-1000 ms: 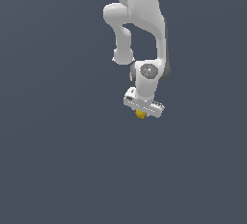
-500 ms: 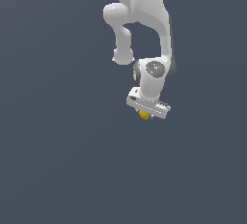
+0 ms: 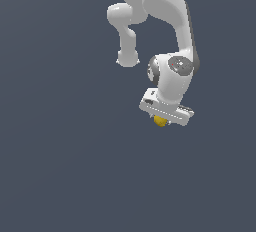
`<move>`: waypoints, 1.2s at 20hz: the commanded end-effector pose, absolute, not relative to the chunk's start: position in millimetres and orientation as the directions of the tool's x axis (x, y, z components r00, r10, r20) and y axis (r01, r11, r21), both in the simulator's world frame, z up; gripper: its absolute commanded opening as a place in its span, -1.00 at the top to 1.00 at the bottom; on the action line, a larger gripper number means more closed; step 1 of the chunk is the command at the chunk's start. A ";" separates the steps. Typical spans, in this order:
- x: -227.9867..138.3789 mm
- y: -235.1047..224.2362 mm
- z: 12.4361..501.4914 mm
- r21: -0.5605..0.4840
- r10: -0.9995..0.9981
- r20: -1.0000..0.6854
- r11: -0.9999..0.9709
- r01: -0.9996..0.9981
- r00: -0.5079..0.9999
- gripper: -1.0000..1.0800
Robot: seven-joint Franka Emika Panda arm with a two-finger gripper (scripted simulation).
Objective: Pick up the object and move it to a goal position.
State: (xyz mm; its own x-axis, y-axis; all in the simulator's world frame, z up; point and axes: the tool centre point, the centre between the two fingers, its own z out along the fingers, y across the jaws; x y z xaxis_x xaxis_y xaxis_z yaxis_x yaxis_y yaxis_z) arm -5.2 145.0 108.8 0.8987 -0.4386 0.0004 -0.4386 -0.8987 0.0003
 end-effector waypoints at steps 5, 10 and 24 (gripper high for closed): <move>26.9 169.2 147.3 0.000 -0.439 0.001 -0.899 -0.439 0.899 1.00; 48.3 184.7 171.3 0.000 -0.439 0.001 -0.898 -0.439 0.898 1.00; 87.3 212.1 212.6 0.000 -0.439 0.000 -0.898 -0.439 0.898 1.00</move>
